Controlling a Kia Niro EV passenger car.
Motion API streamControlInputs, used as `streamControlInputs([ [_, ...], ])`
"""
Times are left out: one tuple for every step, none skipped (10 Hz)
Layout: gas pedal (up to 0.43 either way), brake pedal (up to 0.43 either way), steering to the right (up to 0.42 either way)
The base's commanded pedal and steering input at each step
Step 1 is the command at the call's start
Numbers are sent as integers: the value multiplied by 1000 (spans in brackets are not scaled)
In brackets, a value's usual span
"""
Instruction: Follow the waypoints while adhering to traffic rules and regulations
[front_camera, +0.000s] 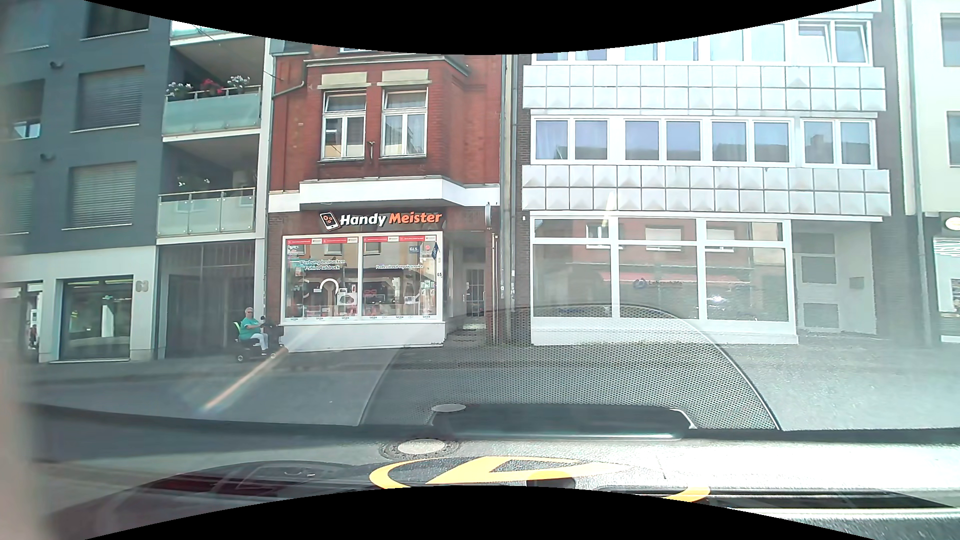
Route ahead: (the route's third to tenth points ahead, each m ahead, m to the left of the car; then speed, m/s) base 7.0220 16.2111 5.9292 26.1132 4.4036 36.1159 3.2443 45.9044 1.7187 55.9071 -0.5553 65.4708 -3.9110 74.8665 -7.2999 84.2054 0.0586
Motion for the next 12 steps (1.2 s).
streamControlInputs([
  [0,226,-13],
  [0,226,-12],
  [0,226,-13],
  [0,226,-13],
  [0,220,-13],
  [0,220,-13],
  [0,220,-12],
  [0,213,-12],
  [0,213,-13],
  [0,213,-12],
  [0,213,-13],
  [0,213,-12],
])
